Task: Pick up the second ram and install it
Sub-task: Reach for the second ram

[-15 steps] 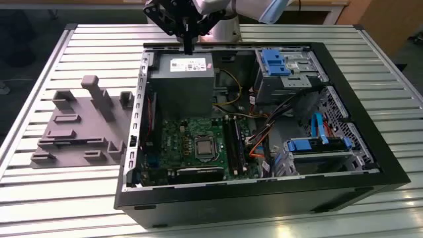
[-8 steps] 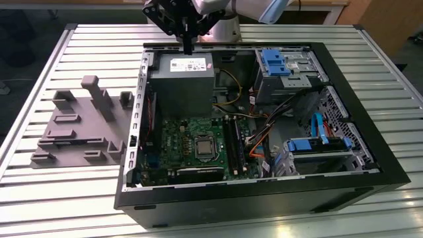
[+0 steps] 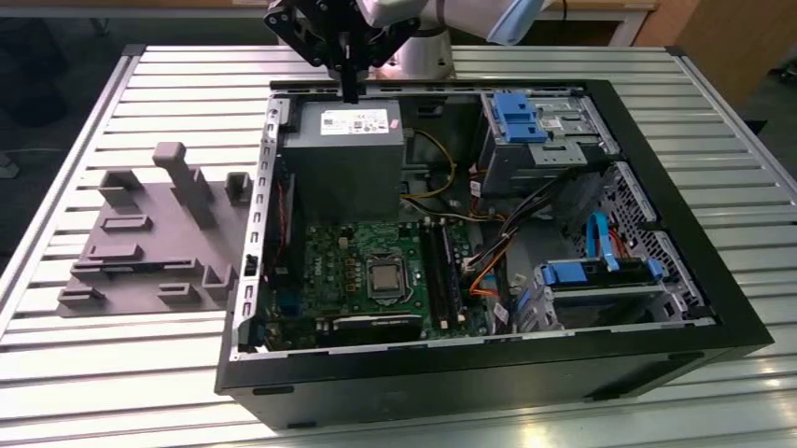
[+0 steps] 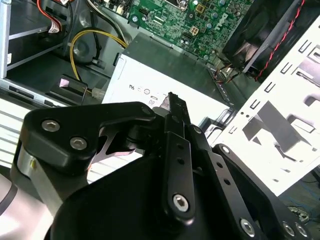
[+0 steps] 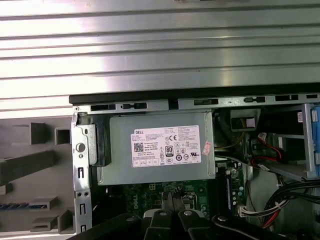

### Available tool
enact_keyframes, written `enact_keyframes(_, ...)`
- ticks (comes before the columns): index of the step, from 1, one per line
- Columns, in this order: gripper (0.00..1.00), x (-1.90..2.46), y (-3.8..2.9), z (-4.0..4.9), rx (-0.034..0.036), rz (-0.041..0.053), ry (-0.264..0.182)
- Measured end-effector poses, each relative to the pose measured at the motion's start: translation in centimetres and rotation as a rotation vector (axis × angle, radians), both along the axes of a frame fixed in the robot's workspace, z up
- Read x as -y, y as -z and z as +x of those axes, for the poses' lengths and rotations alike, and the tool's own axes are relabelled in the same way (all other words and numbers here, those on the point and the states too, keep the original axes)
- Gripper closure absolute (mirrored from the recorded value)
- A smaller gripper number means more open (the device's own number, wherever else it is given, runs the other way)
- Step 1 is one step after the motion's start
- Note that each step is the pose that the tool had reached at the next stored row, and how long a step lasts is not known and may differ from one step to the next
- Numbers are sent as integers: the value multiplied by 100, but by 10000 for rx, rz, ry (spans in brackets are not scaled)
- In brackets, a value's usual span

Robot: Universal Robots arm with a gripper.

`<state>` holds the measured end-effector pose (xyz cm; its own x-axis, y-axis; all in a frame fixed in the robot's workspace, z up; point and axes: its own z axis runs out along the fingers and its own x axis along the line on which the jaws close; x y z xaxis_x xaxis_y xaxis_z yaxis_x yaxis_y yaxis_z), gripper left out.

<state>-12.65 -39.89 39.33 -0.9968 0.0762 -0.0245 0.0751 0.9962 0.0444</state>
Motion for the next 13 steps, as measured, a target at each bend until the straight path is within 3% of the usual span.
enact_keyframes(13,89,0,0,-56,0,0,0)
